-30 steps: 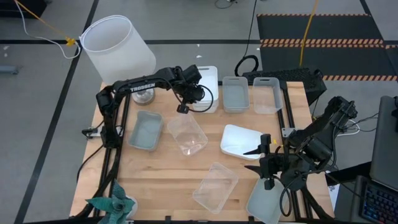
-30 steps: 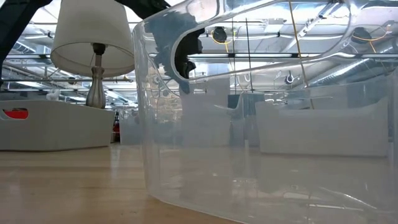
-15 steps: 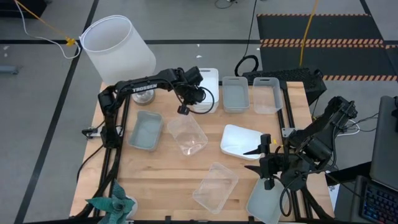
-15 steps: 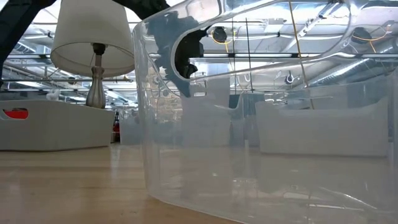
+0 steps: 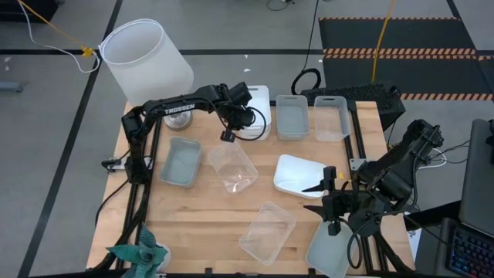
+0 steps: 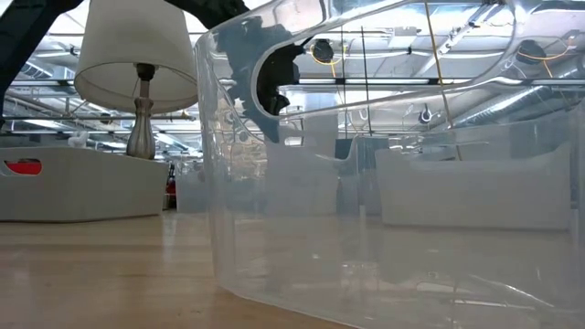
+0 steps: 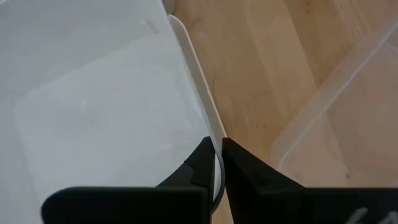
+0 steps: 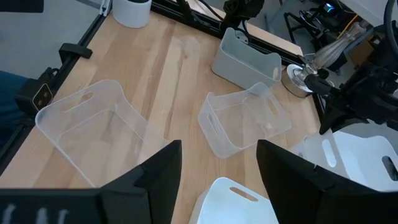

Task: Stack baskets by color
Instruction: Stack the bottom white bin on top of the top white bin

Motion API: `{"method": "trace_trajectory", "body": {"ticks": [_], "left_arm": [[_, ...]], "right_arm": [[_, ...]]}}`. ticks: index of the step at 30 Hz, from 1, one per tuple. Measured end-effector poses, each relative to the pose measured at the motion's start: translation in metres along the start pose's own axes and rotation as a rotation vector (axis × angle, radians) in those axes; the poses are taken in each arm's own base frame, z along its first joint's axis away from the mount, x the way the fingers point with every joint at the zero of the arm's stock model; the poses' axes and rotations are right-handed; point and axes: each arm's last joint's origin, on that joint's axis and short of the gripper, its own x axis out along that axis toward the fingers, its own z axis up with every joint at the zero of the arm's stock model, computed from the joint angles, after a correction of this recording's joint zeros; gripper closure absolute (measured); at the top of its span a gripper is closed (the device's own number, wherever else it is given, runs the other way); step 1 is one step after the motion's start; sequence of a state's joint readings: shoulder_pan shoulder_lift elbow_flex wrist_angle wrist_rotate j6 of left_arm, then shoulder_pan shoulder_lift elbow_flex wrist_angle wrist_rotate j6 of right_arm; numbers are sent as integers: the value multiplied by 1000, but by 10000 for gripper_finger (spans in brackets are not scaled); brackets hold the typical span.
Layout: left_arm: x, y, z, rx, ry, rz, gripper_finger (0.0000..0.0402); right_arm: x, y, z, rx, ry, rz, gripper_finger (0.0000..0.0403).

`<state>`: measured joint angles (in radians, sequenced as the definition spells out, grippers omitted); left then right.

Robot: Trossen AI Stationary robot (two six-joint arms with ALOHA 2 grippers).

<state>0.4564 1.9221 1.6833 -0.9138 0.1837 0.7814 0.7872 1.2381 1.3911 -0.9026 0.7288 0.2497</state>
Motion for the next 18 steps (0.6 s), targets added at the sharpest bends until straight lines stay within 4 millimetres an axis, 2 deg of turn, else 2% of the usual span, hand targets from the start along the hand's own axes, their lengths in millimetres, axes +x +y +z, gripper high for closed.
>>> {"method": "trace_trajectory", "body": {"ticks": [15, 18], "left_arm": [[0, 0, 0, 15, -3, 2, 374], [0, 1, 1, 7, -14, 14, 359]], "right_arm": [[0, 0, 0, 0, 0, 0, 202], [0, 0, 0, 0, 0, 0, 202]]}}
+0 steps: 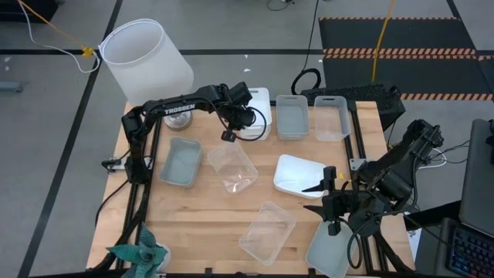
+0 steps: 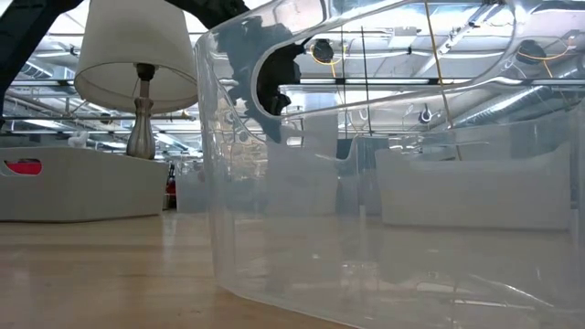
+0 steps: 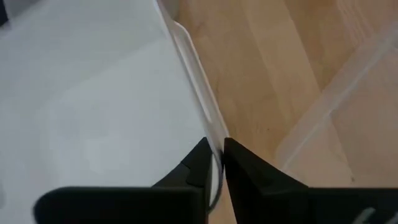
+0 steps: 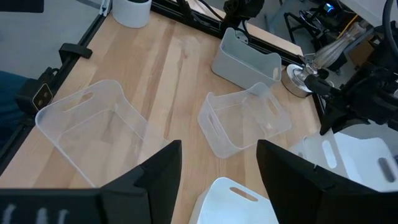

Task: Stack baskets by color
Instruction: Stack the bottom white bin on top of the top white bin

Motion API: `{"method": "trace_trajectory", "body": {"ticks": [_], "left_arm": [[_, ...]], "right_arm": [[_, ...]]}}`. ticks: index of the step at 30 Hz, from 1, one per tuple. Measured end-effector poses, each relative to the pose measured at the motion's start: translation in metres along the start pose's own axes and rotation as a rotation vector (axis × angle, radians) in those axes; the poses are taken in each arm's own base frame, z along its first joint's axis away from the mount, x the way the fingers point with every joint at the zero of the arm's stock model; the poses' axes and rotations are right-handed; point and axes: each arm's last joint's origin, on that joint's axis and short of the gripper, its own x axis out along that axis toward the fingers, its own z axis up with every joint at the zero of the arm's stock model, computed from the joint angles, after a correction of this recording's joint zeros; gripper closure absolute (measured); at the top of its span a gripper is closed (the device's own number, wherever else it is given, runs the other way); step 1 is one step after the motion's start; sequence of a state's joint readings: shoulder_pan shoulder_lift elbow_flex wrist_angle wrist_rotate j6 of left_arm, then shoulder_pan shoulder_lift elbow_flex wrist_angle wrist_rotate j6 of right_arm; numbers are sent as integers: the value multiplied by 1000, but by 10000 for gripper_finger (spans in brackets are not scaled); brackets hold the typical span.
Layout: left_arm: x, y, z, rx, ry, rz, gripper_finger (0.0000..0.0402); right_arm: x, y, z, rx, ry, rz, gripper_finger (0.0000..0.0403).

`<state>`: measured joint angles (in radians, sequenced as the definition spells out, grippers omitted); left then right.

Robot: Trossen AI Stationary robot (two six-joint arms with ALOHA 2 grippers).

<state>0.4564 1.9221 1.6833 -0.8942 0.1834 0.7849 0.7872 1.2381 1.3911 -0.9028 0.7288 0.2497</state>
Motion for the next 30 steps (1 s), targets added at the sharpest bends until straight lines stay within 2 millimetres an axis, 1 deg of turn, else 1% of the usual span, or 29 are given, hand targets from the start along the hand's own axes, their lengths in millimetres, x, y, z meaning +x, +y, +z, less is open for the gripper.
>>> {"method": "trace_trajectory", "body": {"ticks": [5, 8, 11, 14, 16, 19, 24, 26, 30], "left_arm": [[0, 3, 3, -15, -26, 27, 295], [0, 1, 4, -22, -11, 41, 258], [0, -1, 5, -36, 23, 63, 233], [-6, -6, 9, -47, 20, 74, 222], [-11, -10, 13, -64, 6, 78, 222], [-20, -19, 20, -123, -12, 76, 233], [-33, -45, 34, -258, -16, 34, 265], [-31, -59, 40, -263, 6, 4, 280], [-19, -85, 54, -175, 9, 5, 309]], "right_arm": [[0, 0, 0, 0, 0, 0, 202], [0, 0, 0, 0, 0, 0, 202], [0, 0, 0, 0, 0, 0, 202], [0, 0, 0, -3, 0, 0, 202], [0, 0, 0, -1, 0, 0, 202], [0, 0, 0, 0, 0, -1, 202], [0, 0, 0, 3, 0, -2, 202], [0, 0, 0, 4, -1, -2, 202], [1, 1, 1, 8, -5, -4, 202]]}}
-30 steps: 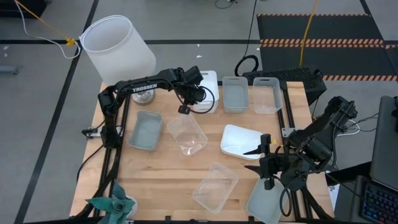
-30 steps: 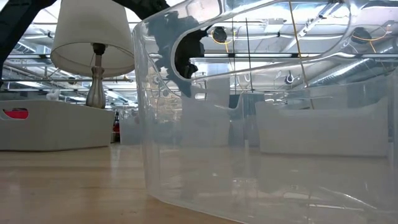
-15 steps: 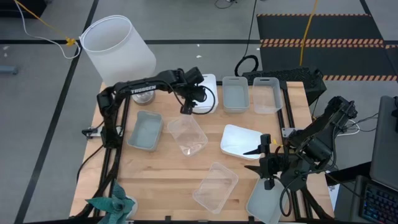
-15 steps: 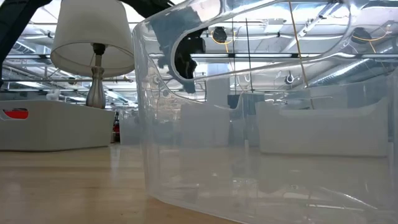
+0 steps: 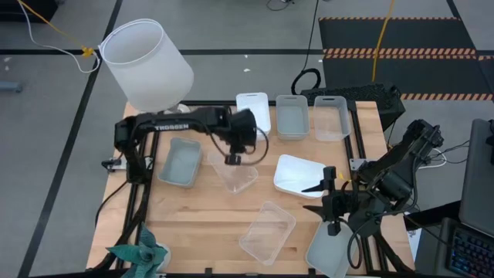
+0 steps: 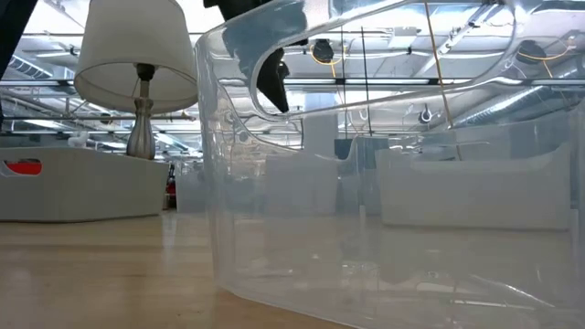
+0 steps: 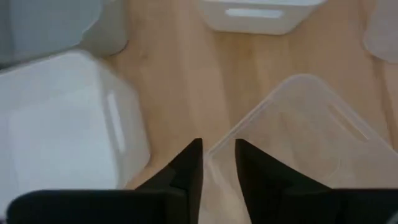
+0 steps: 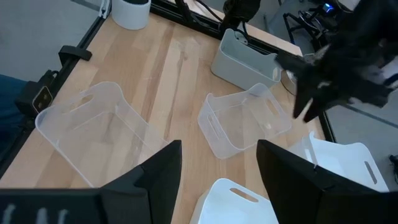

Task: Stack baskets by color
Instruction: Stack the bottom white bin on top of the top white bin

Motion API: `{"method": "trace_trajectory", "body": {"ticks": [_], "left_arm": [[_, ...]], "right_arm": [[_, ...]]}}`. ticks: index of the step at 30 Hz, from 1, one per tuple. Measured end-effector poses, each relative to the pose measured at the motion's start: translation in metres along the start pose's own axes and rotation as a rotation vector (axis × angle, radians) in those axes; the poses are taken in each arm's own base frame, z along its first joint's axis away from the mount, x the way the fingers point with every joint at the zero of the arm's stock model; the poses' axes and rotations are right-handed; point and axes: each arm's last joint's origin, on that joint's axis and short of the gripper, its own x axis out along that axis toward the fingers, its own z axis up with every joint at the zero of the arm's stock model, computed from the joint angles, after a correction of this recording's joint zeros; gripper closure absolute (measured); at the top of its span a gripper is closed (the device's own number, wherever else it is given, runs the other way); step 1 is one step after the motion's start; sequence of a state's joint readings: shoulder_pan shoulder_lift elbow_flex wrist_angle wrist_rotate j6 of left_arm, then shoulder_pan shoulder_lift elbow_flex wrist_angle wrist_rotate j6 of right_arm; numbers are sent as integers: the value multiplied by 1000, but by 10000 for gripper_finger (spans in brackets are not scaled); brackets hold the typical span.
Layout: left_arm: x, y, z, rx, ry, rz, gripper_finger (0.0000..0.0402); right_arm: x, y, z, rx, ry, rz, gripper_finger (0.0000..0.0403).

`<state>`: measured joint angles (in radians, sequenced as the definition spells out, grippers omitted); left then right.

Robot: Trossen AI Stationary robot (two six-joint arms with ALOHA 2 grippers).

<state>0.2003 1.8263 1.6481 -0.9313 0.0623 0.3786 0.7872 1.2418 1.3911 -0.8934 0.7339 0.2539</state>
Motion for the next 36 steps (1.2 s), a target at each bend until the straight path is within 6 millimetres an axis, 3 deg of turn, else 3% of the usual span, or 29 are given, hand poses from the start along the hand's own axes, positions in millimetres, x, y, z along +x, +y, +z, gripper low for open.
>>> {"method": "trace_trajectory", "body": {"ticks": [4, 10, 16, 22, 29, 36], "left_arm": [[25, -8, -5, 76, -12, 46, 335], [50, 11, -22, 35, -83, 111, 370], [58, 28, -41, -35, -52, 123, 398], [65, 37, -56, -73, -31, 135, 389], [69, 49, -65, -108, -48, 197, 398], [69, 48, -65, -112, -38, 198, 384]], "right_arm": [[1, 1, 0, -1, 1, -2, 202], [2, 1, 1, 0, -5, -3, 202], [2, 1, 1, -8, -5, -4, 202], [2, 1, 1, -7, -5, -4, 202], [2, 1, 1, -6, -5, -4, 202], [2, 1, 1, -8, -5, -4, 202]]}}
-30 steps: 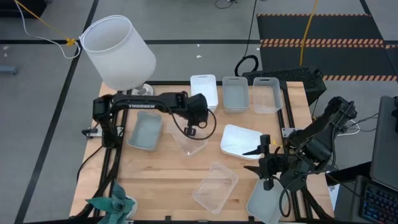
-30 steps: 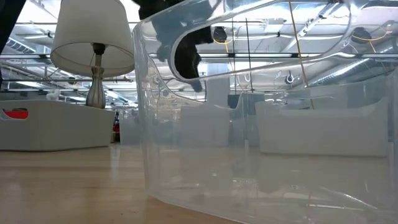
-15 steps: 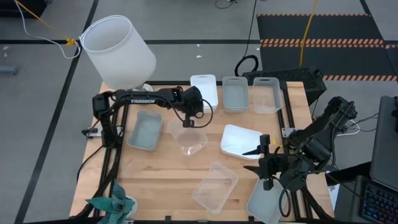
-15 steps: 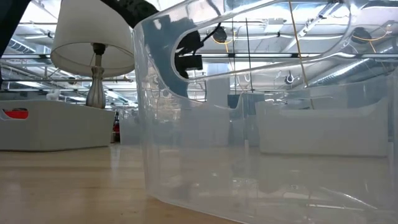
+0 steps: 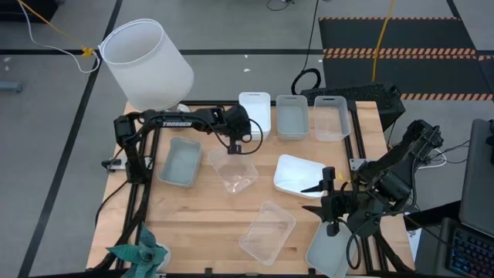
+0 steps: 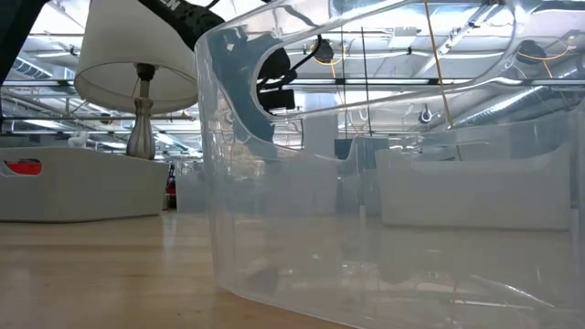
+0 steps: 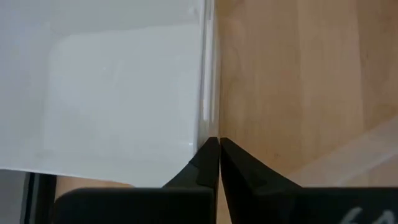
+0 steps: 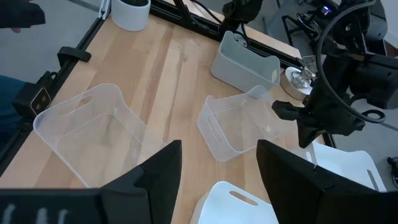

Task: Stack baskets by color
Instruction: Stack the bottom white bin on top of the top white bin, then stack the bottom gray bin on top of the top gray bin

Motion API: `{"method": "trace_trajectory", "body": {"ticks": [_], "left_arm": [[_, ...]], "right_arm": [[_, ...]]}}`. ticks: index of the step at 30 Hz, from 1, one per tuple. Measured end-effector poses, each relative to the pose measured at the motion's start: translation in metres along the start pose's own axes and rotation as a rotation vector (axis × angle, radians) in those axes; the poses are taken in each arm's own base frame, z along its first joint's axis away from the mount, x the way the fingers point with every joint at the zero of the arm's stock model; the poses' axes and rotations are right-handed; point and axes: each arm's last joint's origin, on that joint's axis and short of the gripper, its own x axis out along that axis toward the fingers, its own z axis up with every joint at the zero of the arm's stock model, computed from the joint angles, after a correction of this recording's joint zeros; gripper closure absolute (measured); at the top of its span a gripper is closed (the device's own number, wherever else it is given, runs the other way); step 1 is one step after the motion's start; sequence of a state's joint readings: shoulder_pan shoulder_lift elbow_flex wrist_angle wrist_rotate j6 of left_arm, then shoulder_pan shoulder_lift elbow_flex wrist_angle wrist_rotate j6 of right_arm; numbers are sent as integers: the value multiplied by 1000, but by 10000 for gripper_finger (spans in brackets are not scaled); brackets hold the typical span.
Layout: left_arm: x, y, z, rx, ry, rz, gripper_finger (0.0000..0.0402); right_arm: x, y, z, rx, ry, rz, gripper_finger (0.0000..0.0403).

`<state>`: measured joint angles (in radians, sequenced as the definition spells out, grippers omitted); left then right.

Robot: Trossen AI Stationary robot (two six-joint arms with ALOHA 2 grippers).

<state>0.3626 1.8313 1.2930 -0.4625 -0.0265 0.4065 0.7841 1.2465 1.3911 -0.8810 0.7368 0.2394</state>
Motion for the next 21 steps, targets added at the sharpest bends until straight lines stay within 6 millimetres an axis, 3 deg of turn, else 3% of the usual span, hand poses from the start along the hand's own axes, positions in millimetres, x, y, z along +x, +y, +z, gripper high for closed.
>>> {"method": "trace_trajectory", "body": {"ticks": [4, 7, 17, 21], "left_arm": [[-1, -9, 1, -6, 29, -21, 388], [-14, -20, 7, -14, 39, -45, 397], [-92, -81, 33, 54, -151, -109, 388], [-112, -108, 38, 108, -208, -152, 388]], "right_arm": [[0, 0, 0, 0, 0, 0, 202], [0, 0, 0, 4, 0, 0, 202], [3, 3, 2, 160, -12, -27, 202], [13, 12, 4, 263, -16, -21, 202]]}}
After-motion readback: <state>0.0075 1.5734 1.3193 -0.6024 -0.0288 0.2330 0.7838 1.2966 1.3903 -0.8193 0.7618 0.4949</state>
